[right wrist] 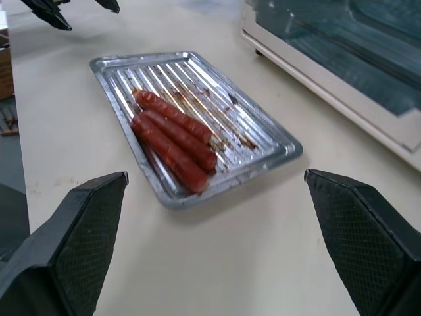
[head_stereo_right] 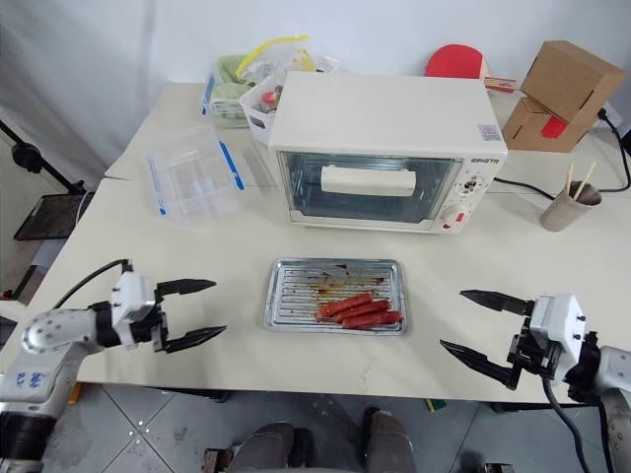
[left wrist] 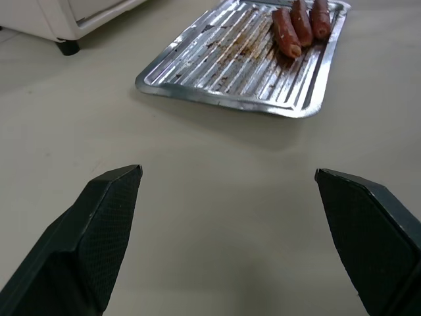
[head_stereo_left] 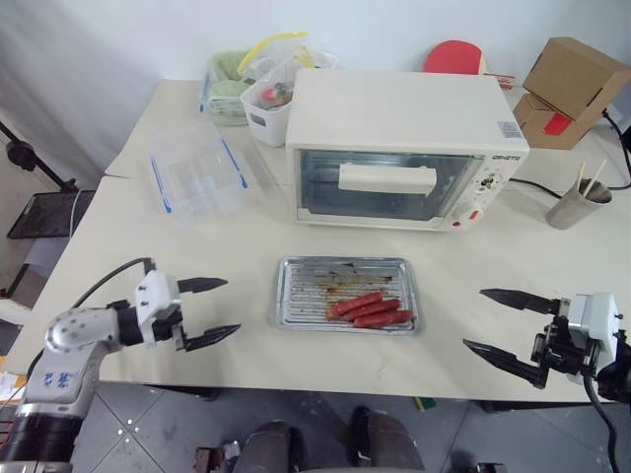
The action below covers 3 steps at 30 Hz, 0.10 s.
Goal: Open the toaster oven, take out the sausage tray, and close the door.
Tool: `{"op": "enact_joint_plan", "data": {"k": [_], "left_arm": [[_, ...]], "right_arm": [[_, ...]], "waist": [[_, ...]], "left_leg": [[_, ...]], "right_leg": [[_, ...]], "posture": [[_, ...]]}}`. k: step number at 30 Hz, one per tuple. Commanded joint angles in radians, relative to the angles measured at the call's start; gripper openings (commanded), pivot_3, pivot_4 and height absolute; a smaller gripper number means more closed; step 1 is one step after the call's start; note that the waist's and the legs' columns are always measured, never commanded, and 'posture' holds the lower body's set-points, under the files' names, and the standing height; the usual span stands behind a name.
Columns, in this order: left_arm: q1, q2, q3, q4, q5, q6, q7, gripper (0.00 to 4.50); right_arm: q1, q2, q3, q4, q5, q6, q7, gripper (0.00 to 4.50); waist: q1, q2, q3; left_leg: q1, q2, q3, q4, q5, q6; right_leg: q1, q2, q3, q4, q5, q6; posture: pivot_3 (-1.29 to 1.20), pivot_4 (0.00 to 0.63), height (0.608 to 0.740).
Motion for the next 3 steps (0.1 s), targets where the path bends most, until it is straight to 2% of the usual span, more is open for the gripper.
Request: {"op": "enact_joint_plan", "data": {"k": [1,3], "left_arm": [[0.029,-0.009,0.063,-0.079,-0.026,-0.009,0.032,4.49],[0.038,-0.012,0.073,-0.096,-0.017,-0.005,0.045,4.49]], "right_arm": [[-0.021,-0.023,0.006,0.001,0.021,0.004,0.037,4.5],[-0.026,-0.023,0.011,0.007,0.017,0.003,0.049,4.5]], "waist": [[0.005,0.0,0.0],[0.007,0.0,0.0]], "left_leg": [[0.0,0.0,0.0,0.0,0.0,0.001],[0.0,0.0,0.0,0.0,0.0,0.001]], "right_leg": [[0.0,0.0,-0.001,0.0,0.0,0.0],[0.0,0.0,-0.001,0.0,0.0,0.0]], "posture": [[0.0,0.15,0.74],[0.0,0.15,0.74]]}}
